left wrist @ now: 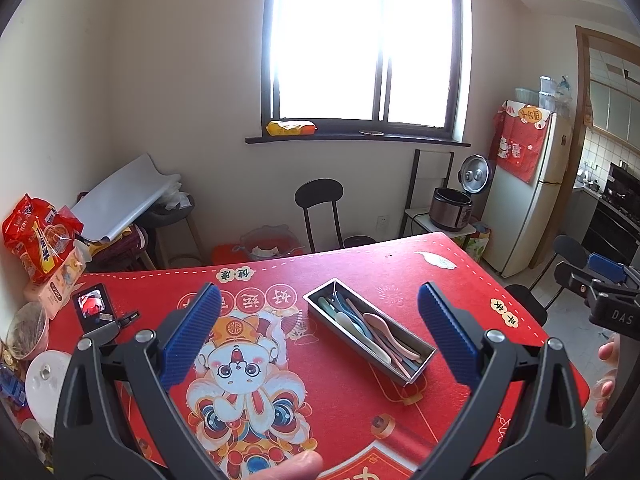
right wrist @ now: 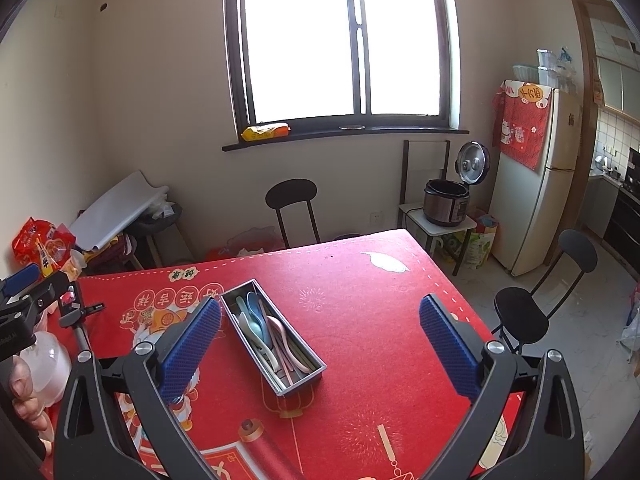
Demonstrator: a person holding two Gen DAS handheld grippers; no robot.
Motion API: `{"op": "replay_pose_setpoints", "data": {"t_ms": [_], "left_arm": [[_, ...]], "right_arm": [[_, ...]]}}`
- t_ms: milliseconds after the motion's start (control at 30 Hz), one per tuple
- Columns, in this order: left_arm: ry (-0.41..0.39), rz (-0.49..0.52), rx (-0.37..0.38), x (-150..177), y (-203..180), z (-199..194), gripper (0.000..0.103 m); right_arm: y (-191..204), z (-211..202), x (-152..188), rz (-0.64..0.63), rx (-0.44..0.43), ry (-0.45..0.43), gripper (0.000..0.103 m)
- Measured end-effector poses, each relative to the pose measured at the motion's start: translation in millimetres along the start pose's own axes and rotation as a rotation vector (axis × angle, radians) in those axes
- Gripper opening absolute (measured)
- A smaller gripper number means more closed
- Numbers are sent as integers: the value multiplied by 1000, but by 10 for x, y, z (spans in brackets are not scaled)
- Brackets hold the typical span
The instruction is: Organize utensils
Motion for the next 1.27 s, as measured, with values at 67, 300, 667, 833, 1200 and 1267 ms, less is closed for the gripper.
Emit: {"op": "replay_pose_setpoints", "data": {"t_ms": [67,300,667,833,1200,1267], "left_arm": [[1,-1,1,-1,1,3,97],[1,0,-2,-14,11,11,97],[5,-6,-8,-15,35,39,97],[-39,-12,-19,-6,51,-36,97],[-8,-6,-35,-1,9,-39,97],[-6,4,-31,1,-11,-36,97]], "right_arm": [[1,1,0,0,-2,1,97],[-4,6,9,-1,-3,4,97],[-8,24,29,-3,-7,10,97],[-11,10,25,-3,-9,6,97],[-6,1,17,-4,-4,6,97],[-4,-1,16,-5,-2,6,97]]}}
Point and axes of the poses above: each gripper's, at about its wrist camera, not at the fingertips, and z roughly the way its jaws point, y to its left, x to its underside, the point moved 4 cm from there along z, roughly the way its jaws point, and after that the axes turned 9 degrees about x, right-handed, at the moved point
